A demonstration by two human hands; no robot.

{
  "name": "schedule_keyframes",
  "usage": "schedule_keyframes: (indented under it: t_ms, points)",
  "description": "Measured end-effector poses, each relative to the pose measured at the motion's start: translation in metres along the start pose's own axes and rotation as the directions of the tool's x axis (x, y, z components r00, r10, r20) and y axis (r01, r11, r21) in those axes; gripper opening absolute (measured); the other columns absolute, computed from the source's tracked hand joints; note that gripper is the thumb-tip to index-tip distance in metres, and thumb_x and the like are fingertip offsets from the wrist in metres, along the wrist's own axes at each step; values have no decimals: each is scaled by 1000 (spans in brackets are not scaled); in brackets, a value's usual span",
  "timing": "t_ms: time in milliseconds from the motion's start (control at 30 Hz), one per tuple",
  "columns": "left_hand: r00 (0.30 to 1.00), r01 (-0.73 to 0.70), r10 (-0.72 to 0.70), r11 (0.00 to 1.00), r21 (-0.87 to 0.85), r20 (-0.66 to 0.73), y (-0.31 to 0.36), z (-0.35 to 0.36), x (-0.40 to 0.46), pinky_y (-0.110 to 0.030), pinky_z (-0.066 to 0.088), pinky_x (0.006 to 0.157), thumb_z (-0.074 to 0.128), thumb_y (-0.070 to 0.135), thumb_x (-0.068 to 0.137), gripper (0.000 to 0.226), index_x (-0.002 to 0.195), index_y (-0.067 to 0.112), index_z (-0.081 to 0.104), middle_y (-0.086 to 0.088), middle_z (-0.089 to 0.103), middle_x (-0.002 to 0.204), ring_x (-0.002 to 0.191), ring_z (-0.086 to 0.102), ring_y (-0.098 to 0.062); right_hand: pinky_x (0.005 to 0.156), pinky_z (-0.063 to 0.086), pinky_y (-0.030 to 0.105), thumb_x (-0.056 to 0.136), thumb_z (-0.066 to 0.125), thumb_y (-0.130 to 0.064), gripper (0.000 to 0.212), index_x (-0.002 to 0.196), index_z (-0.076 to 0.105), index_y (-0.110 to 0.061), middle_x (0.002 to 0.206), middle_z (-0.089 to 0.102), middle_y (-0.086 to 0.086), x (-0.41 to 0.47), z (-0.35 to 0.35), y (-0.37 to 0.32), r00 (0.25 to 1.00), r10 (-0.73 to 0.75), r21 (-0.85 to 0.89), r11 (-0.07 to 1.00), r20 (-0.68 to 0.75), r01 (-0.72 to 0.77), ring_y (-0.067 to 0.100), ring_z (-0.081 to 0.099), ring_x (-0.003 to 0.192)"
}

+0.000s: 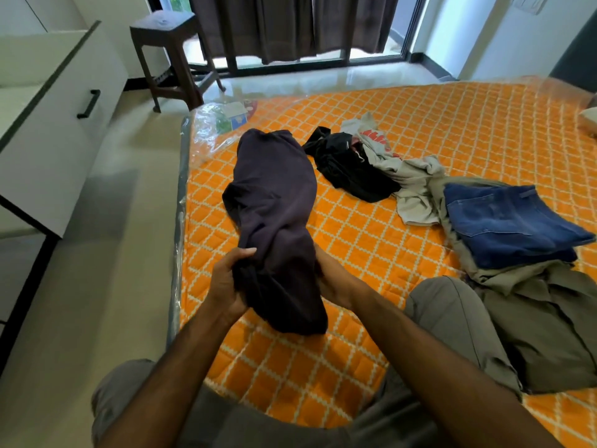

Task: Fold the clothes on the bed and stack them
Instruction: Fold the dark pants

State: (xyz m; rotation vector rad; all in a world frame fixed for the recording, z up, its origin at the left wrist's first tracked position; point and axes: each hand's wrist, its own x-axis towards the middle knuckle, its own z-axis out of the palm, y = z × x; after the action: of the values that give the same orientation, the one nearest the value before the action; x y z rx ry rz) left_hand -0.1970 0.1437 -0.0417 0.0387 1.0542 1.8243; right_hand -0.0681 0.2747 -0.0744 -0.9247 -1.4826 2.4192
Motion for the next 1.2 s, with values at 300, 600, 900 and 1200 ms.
schedule_keyframes:
  t_ms: [300, 600, 900, 1200]
  points:
    - [999, 4, -4, 1000, 3, 53, 5, 5, -9, -37, 57, 87, 56, 18, 83, 28, 92, 9, 81, -10, 76, 101, 91, 73, -26, 75, 50, 32, 86, 60, -69, 54, 96, 78, -19, 98, 72, 8, -26, -12, 14, 979, 204, 167, 965, 6, -202, 20, 66, 88]
    - [958, 285, -284, 955, 87, -22, -46, -21, -49, -33, 62, 71, 60, 42, 87, 39, 96, 10, 81, -13, 75, 106, 91, 74, -24, 78, 52, 16, 105, 40, -6, 29, 107, 66, -18, 97, 76, -13, -82, -5, 36, 990, 142, 51, 988, 24, -143, -1, 68, 89]
    - [1000, 17, -15, 920, 392, -9, -83, -30, -79, -23, 50, 51, 74, 36, 78, 47, 118, 15, 61, 1, 70, 82, 62, 65, -14, 75, 48, 17, 107, 30, -48, 35, 96, 62, -38, 98, 69, -20, -105, 2, 23, 987, 110, -313, 939, -117, -142, -9, 61, 75]
    - [992, 107, -76, 923, 369, -96, -93, -21, -99, -22, 56, 78, 61, 14, 88, 38, 125, 8, 63, -7, 72, 120, 108, 69, -18, 88, 55, 26, 97, 58, -42, 37, 124, 67, -18, 116, 75, -3, -130, 3, 43, 961, 255, 35, 967, -108, -253, 13, 72, 105]
